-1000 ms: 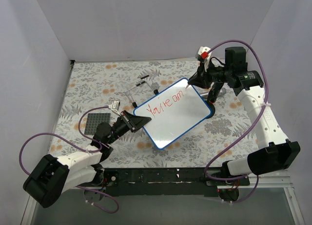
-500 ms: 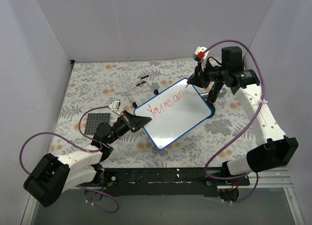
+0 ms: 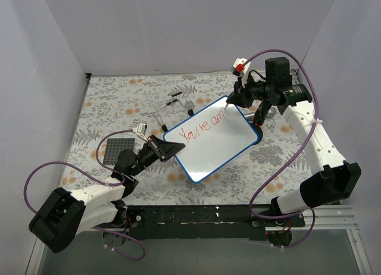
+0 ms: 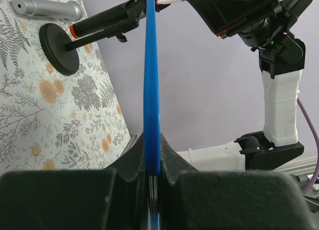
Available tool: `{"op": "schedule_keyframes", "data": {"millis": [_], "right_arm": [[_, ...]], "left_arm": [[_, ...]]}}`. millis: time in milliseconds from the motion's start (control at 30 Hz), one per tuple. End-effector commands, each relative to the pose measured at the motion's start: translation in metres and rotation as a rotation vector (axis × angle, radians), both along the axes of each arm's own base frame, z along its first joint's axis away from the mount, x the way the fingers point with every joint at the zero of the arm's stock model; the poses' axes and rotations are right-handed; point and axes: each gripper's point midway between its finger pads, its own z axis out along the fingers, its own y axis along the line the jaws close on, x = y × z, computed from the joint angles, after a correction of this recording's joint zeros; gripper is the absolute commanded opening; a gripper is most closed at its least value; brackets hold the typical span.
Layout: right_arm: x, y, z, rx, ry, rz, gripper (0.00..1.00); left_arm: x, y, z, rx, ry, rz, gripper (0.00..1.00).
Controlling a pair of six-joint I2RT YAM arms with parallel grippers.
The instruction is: Write a sentence on the whiteboard
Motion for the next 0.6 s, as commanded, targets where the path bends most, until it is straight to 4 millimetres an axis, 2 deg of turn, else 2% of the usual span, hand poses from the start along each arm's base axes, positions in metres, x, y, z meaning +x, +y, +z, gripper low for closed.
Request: {"op": "schedule_keyframes", "data": {"millis": [0,233,567], "right_arm": [[0.003,0.005,0.002,0.004,-0.024,0.014,0.01],[-0.006,0.013,0.000,0.017,0.005,0.065,0.01],[-0.023,0.006,-0.011,-0.013,0.022,0.069,0.01]], "left_arm": [[-0.006,0.003,0.048,-0.110,-0.133,-0.008,0.00],[-0.006,0.004,0.048,-0.112,-0.134,-0.003,0.00],[-0.005,0.006,0.045,-0.112,-0.127,0.012,0.00]]}}
